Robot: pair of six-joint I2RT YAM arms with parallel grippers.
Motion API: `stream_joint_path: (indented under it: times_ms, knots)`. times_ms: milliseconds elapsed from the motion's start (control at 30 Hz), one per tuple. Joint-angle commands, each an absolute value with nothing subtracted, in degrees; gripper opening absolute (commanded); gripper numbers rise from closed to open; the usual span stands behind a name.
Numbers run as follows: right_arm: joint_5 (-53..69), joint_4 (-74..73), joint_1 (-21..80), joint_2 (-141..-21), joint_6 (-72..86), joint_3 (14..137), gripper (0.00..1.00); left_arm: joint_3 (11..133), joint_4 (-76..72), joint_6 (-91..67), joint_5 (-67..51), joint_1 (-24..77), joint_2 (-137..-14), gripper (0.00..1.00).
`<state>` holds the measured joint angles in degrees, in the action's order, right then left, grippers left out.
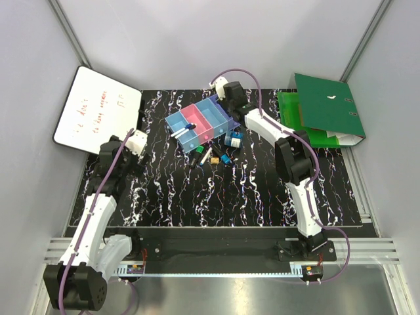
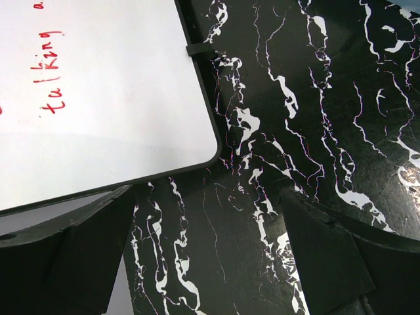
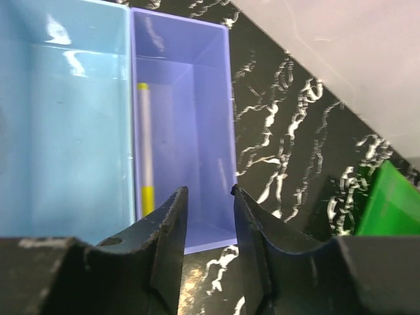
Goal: Sort the stationery into containers
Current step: Place the pen in the storage box, then move the storage box to the center of the board.
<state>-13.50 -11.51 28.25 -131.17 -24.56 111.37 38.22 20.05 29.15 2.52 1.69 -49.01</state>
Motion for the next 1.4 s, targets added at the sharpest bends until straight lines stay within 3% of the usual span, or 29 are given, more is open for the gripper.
stream_joint_path:
  times_ms: [0,367,800,1133,1367]
  knots:
    - [-6.2,-15.5,28.2,-127.5,-20.1,115.0,0.45,39.6,17.8,29.3,1.8,1.9,-49.1,0.99]
    - [-5.5,-19.2,28.2,-129.5,-19.9,118.6,0.46,39.3,18.4,29.8,2.5,1.9,-48.6,0.99]
    - [8.9,-26.9,28.6,-123.4,-29.7,114.5,0.45,38.3,18.5,29.6,2.1,1.9,-48.3,0.99]
    - [14.1,-32.7,33.6,-118.2,-38.0,107.8,0.20,38.7,18.8,29.5,1.8,1.9,-48.9,0.99]
    - [15.8,-35.3,38.6,-119.3,-39.7,107.2,0.08,38.8,18.7,29.4,2.3,1.9,-49.0,0.99]
